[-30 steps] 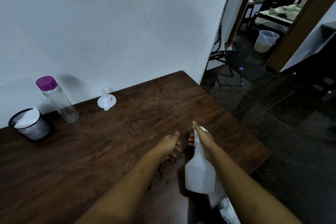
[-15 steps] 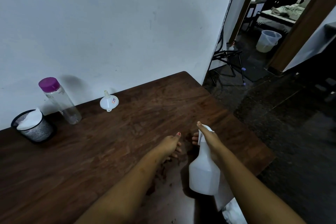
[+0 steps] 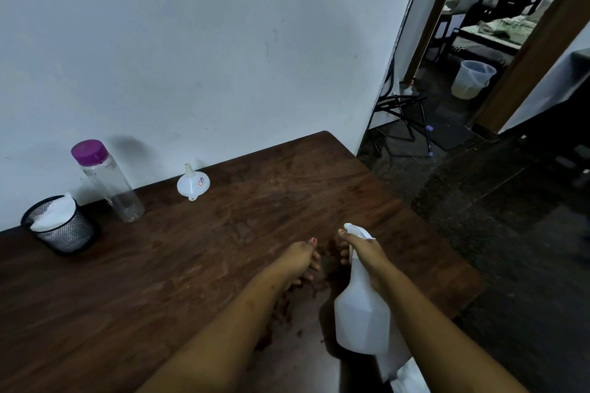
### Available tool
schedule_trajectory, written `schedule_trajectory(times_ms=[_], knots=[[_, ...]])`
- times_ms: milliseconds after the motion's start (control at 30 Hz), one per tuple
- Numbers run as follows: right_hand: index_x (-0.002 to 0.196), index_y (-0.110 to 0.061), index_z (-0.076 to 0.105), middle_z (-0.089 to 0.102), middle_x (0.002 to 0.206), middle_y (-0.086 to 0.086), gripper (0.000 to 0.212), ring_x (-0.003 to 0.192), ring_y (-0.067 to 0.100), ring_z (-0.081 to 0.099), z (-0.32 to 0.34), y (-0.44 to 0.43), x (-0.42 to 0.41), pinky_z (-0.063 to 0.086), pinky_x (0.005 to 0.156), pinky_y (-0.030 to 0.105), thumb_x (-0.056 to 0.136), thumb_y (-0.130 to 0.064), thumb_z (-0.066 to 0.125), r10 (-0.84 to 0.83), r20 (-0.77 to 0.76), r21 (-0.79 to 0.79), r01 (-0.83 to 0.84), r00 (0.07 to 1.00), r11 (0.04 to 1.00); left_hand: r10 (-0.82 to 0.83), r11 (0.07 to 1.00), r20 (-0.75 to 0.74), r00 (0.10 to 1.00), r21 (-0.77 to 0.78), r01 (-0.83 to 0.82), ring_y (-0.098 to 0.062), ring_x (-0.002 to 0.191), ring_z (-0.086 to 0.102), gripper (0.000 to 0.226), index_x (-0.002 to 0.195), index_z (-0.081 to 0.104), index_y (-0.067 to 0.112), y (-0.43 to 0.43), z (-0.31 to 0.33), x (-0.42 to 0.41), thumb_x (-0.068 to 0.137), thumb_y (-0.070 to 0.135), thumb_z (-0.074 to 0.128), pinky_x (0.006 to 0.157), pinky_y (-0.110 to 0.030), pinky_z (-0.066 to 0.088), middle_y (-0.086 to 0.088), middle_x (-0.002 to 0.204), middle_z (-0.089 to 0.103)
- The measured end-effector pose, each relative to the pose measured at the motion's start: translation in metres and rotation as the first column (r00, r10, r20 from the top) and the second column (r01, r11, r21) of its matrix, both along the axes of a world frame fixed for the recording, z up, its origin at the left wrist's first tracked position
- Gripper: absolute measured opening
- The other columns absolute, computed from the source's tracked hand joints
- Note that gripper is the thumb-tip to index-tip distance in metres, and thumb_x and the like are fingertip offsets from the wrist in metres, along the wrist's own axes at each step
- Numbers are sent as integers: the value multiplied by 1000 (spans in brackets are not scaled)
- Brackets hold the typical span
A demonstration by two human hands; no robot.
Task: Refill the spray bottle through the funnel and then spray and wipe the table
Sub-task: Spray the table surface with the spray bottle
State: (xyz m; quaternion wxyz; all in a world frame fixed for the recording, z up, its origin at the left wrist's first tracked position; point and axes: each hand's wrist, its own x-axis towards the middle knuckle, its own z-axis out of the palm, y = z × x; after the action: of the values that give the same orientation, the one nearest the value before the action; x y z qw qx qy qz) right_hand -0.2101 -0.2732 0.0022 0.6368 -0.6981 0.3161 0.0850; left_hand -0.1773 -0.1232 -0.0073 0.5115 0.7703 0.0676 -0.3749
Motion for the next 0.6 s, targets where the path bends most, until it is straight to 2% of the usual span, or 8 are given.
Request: schedule_trajectory(times_ms=[100,267,333,467,500,600], knots=[[130,-8,52,67,105,14,49,93,23,65,-6,-4,0,51,83,34,87,-26,67,53,-51,37,-51,997,998,-1,1000,4,1000,-12,1,-13,58,51,42,83,51,19,-2,2,-2,101,45,24,62,-25,34,2,75,59],[124,-5,58,68,96,12,38,84,21,65,-14,-7,4,51,73,31,89,-19,63,-5,-84,78,12,996,997,5,1000,-13,1000,-12,-5,-13,56,50,41,82,50,19,-5,6,-6,101,45,25,58,-25,33,2,72,57],[118,-4,62,68,92,11,33,82,21,65,-16,-8,5,51,71,31,90,-21,62,-21,-91,92,30,996,995,3,1000,-16,1000,-12,-3,-13,56,49,40,82,50,19,-5,7,-7,101,44,25,58,-25,33,2,72,57],[98,-8,67,68,97,12,27,89,23,64,-16,-9,3,52,86,37,90,-33,60,-34,-60,61,37,998,997,0,1000,-27,1000,-12,0,-13,55,49,39,82,49,19,-6,10,-9,101,43,25,58,-24,32,2,74,57],[94,-10,66,68,96,11,27,89,23,64,-15,-8,2,52,85,37,91,-36,60,-34,-51,61,37,998,997,0,1000,-32,999,-13,-1,-13,55,49,39,82,49,19,-6,12,-9,101,43,25,58,-24,32,2,74,57],[93,-9,66,66,95,11,36,84,22,62,-10,-8,0,51,71,32,91,-44,56,-21,-50,68,24,999,997,-15,1000,-42,999,-6,15,-13,57,50,36,85,50,19,-7,11,-10,100,43,29,59,-25,34,2,75,58]])
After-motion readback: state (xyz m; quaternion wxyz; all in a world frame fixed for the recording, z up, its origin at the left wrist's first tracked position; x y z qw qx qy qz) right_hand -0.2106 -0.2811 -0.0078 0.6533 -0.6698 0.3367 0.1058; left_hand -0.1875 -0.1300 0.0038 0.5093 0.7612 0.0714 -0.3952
